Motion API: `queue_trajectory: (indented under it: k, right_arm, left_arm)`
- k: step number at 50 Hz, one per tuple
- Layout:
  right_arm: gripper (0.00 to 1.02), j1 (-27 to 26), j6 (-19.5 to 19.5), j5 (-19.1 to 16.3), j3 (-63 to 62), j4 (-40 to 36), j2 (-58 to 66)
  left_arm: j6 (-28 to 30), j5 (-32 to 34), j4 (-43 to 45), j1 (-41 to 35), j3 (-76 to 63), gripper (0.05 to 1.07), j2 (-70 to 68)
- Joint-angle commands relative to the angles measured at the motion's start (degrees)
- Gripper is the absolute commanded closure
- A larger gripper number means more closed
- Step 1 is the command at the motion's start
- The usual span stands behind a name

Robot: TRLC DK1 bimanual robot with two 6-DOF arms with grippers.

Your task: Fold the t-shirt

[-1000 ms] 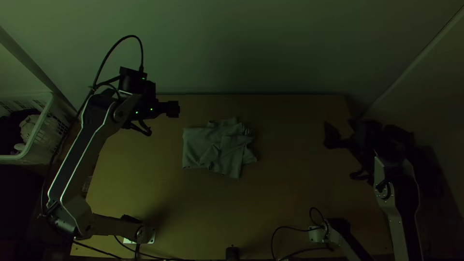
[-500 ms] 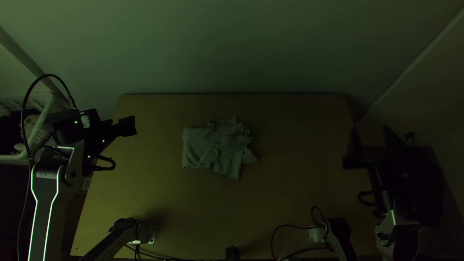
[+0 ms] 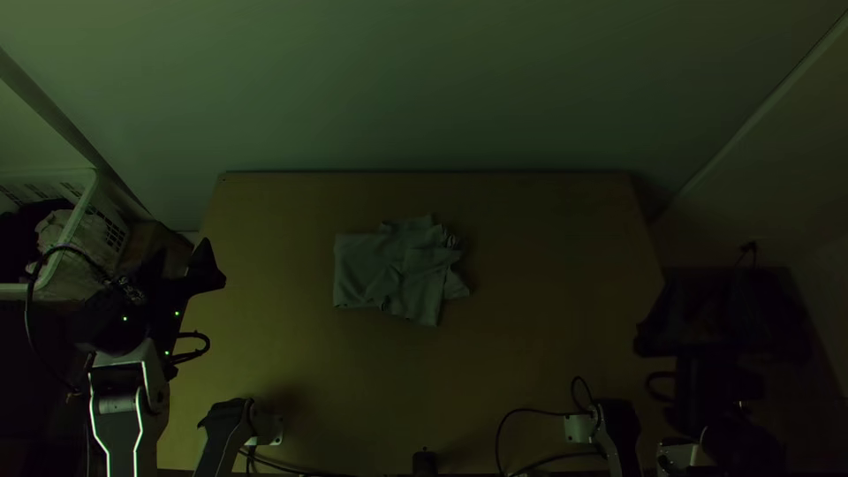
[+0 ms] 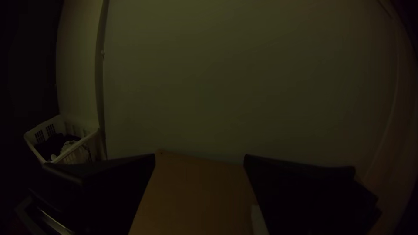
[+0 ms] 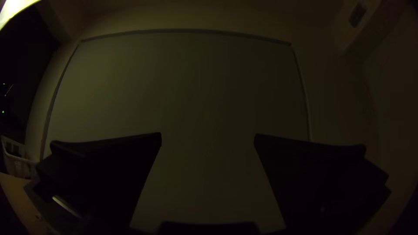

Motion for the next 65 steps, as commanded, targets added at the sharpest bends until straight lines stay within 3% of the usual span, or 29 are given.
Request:
queue_trajectory:
  k: [1, 23, 50, 53, 58, 62, 65]
  right_arm:
    - [0.04, -0.12, 0.59, 0.37, -5.57, 4.68, -5.1]
    - [0.04, -0.29, 1.38, 0.37, -18.05, 8.99, -5.54]
    - [0.04, 0.76, 3.4, 0.28, -32.73, 13.47, -5.63]
    - [0.04, 1.29, 4.81, 0.45, -33.08, 11.53, -5.63]
    - [0.04, 3.4, 5.95, 3.97, -32.99, 7.75, -5.63]
    - [0.04, 4.45, 6.13, 6.34, -33.08, 2.13, -5.63]
    - [0.04, 4.37, 8.59, 7.66, -32.99, -2.88, -5.63]
  left_arm:
    - [0.97, -0.15, 3.29, 0.94, -6.38, 0.09, -5.9]
    - [3.08, -0.42, 17.7, 3.93, -27.92, 0.09, -17.5]
    - [3.52, 0.2, 20.07, 0.42, -42.77, 0.09, -29.02]
    - [4.57, 0.2, 20.25, 0.33, -44.0, 0.09, -29.02]
    - [4.92, 0.28, 20.6, 0.33, -46.46, 0.09, -29.1]
    - [5.1, 0.64, 18.93, 0.24, -47.16, 0.09, -29.02]
    - [4.92, 0.99, 18.05, -0.02, -46.99, 0.09, -28.84]
